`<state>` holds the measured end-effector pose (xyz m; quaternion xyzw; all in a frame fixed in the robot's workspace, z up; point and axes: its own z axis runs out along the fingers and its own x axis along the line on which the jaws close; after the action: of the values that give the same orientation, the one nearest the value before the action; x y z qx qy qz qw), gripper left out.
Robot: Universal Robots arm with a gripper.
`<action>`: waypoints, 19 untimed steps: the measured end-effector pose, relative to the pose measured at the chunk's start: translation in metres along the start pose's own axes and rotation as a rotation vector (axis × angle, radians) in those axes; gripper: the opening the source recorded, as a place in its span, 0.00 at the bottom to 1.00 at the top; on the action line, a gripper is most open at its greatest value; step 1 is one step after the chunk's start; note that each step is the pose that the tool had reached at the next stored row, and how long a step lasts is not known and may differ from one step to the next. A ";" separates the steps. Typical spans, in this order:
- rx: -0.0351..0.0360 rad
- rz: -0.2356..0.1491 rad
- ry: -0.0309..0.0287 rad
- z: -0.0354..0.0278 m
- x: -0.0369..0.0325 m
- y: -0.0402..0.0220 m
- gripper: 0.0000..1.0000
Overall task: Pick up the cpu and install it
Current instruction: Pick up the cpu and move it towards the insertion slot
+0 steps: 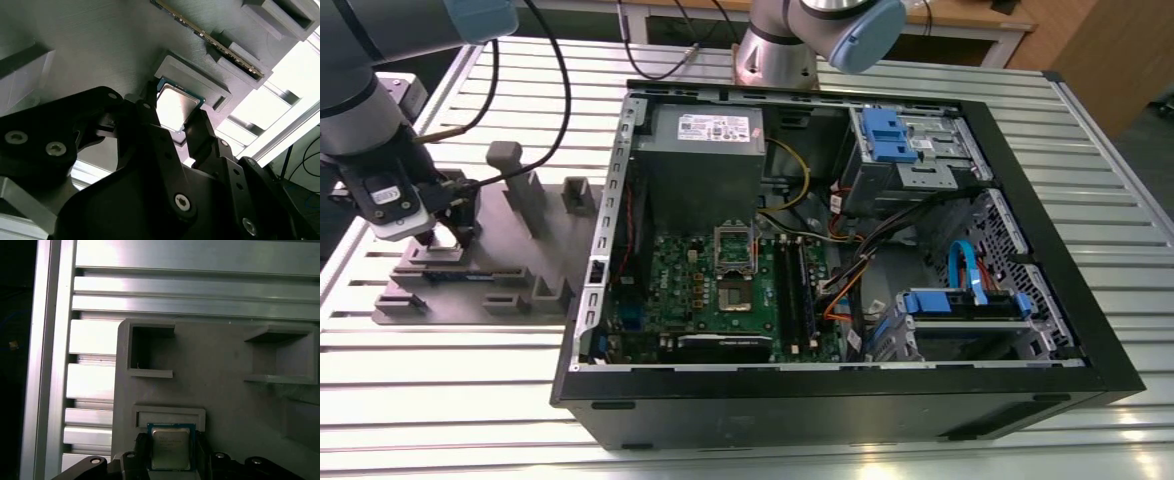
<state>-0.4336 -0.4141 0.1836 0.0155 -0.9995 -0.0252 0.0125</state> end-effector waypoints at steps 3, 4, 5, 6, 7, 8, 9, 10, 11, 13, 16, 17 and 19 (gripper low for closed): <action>0.0000 0.000 0.0000 0.0000 -0.0001 0.0000 0.47; -0.0001 0.000 0.0000 0.0000 -0.0002 0.0000 0.47; 0.0000 0.000 0.0000 0.0000 -0.0002 0.0000 0.47; 0.0000 0.000 -0.0001 -0.0001 -0.0002 0.0000 0.47; -0.0001 0.000 -0.0001 -0.0002 -0.0002 0.0000 0.47; -0.0001 0.000 -0.0002 -0.0004 -0.0002 0.0000 0.47; -0.0002 0.000 -0.0003 -0.0004 -0.0002 0.0000 0.47; -0.0001 0.000 -0.0001 -0.0007 -0.0002 0.0000 0.47; 0.0000 0.000 0.0000 -0.0010 -0.0002 0.0001 0.47; 0.0001 0.000 0.0002 -0.0019 -0.0001 0.0001 0.47; -0.0001 0.000 -0.0002 -0.0031 -0.0001 0.0002 0.47; -0.0002 0.000 -0.0003 -0.0031 -0.0002 0.0002 0.47; 0.0000 0.000 -0.0001 -0.0050 0.0000 0.0003 0.47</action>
<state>-0.4334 -0.4141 0.1886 0.0155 -0.9995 -0.0253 0.0125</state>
